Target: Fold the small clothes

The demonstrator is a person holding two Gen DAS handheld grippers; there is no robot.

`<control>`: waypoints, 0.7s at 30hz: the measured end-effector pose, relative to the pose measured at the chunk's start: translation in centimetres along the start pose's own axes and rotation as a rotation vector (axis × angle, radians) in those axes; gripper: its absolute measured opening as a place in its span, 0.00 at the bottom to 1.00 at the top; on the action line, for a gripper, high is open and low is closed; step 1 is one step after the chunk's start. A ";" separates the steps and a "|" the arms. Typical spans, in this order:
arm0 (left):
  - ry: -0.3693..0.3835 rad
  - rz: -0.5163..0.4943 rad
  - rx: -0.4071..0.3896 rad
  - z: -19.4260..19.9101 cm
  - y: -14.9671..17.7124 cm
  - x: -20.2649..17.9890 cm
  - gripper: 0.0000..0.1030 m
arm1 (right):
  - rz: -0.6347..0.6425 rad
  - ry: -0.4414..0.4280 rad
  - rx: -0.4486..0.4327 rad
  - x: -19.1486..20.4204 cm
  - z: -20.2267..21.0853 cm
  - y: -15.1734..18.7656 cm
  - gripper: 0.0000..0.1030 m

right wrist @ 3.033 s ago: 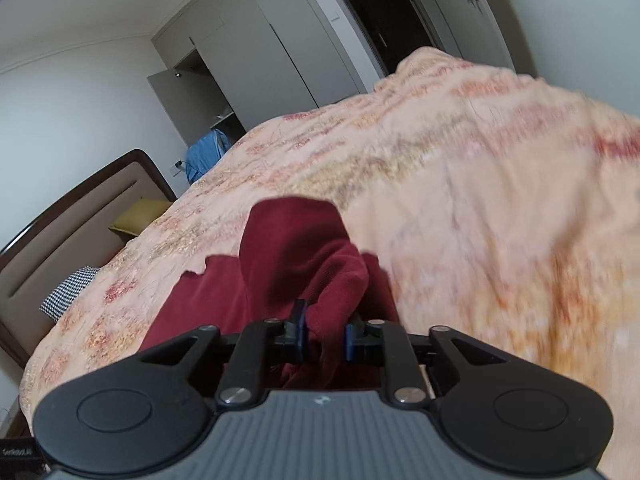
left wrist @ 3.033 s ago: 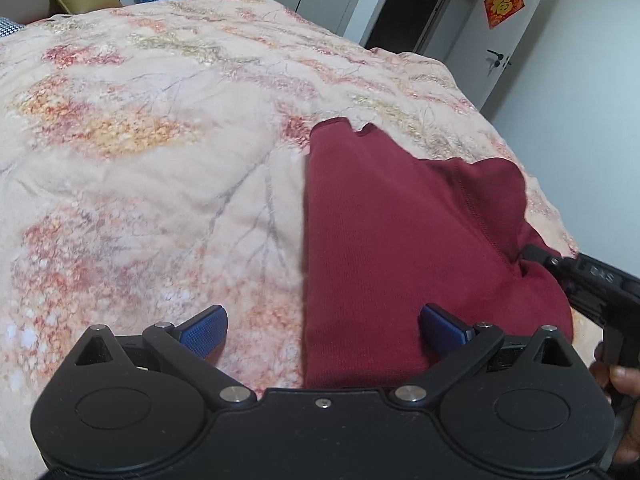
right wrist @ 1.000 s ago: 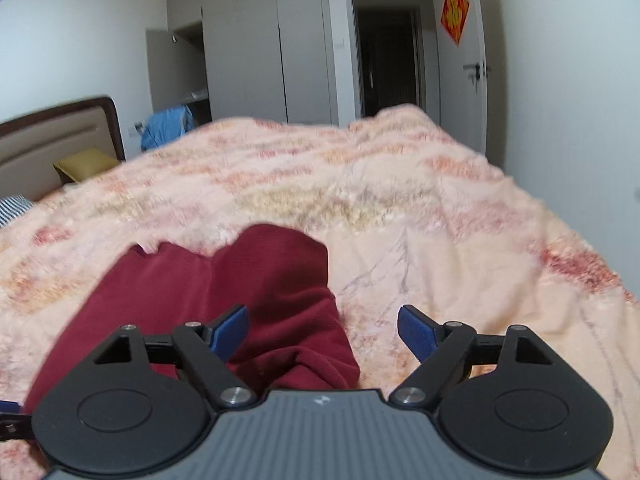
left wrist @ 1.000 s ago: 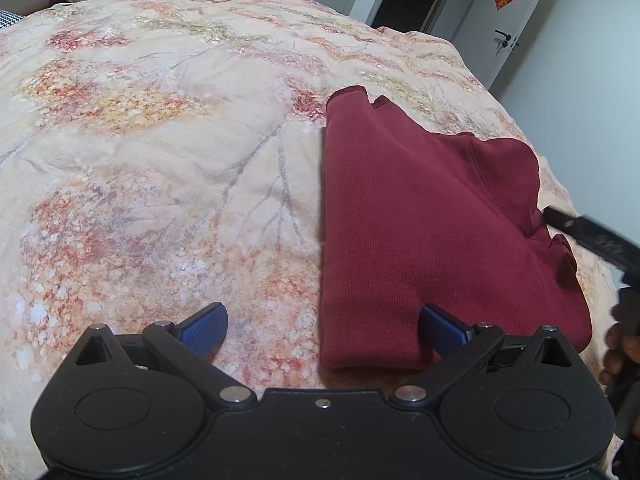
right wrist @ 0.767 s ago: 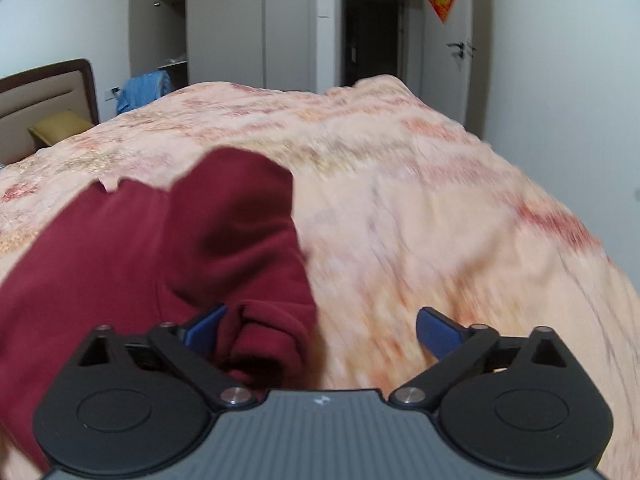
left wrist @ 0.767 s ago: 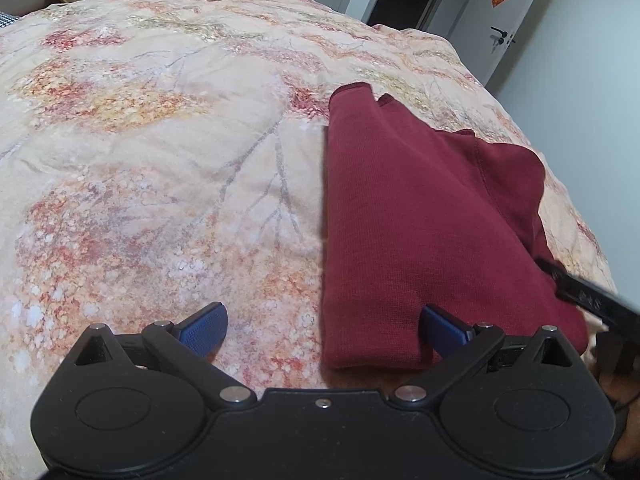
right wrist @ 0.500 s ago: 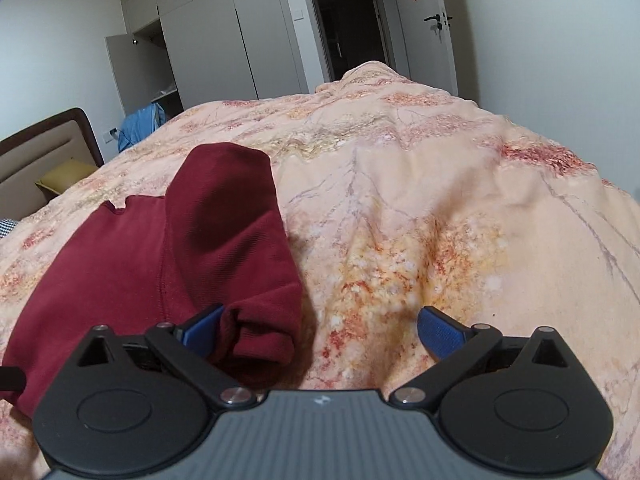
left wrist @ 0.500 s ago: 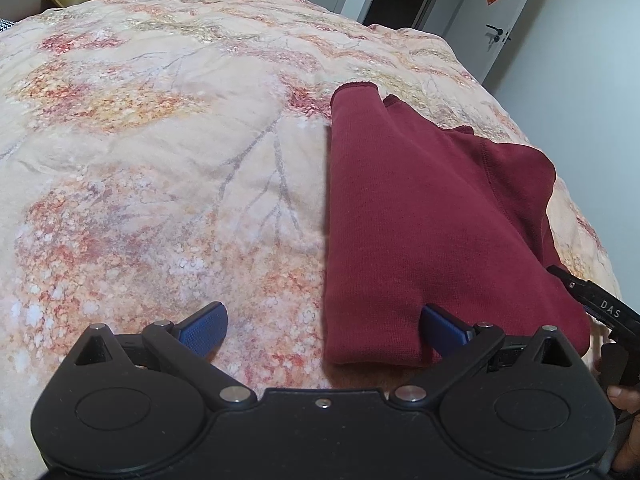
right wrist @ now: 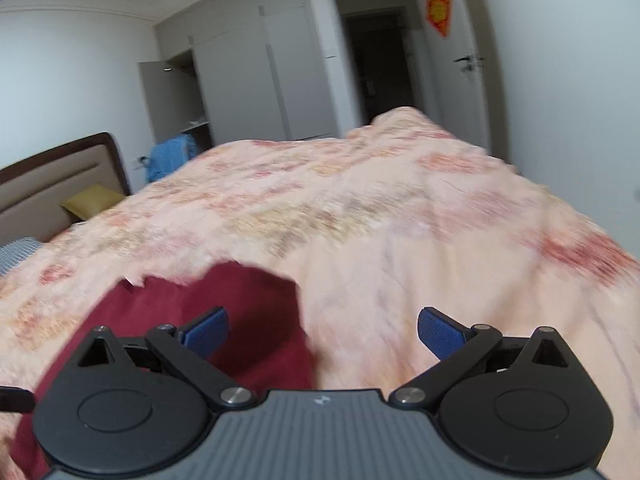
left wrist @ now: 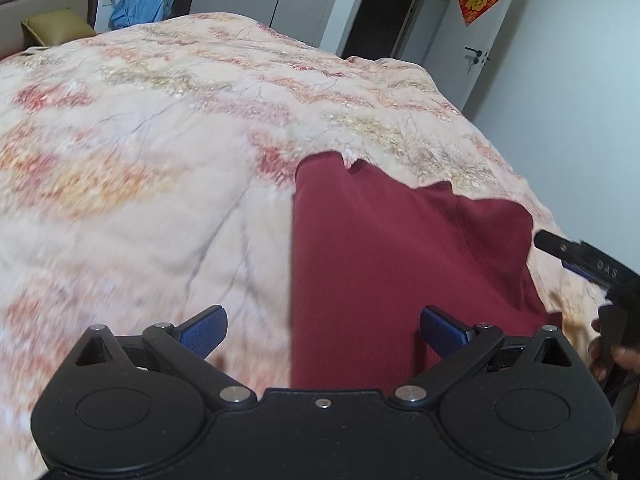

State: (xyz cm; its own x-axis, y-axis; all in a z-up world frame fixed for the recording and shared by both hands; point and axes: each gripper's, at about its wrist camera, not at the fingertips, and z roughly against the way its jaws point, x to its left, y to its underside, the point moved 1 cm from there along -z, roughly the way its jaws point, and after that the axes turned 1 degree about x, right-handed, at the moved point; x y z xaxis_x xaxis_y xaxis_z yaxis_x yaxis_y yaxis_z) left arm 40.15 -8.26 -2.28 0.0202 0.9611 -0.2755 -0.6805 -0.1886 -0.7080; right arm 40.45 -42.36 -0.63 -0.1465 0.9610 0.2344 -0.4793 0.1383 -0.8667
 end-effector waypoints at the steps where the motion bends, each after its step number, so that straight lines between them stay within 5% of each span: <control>1: -0.010 0.002 0.005 -0.5 -0.4 -0.1 0.99 | 0.013 -0.001 0.005 0.3 -0.9 -0.5 1.00; 11: 0.004 0.080 0.035 -3.4 0.2 1.1 1.00 | 0.165 0.178 0.135 1.9 -10.0 2.1 1.00; 21: -0.006 0.058 -0.012 -2.2 -0.7 1.4 0.99 | 0.008 0.079 0.024 -1.1 -4.2 1.1 1.00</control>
State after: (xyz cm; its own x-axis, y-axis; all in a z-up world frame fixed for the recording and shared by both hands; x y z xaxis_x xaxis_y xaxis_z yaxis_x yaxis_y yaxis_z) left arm 42.32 -7.24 -3.59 -0.0230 0.9497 -0.3123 -0.6718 -0.2460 -0.6987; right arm 43.69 -42.25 -3.65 -0.0823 0.9781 0.1910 -0.4988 0.1255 -0.8576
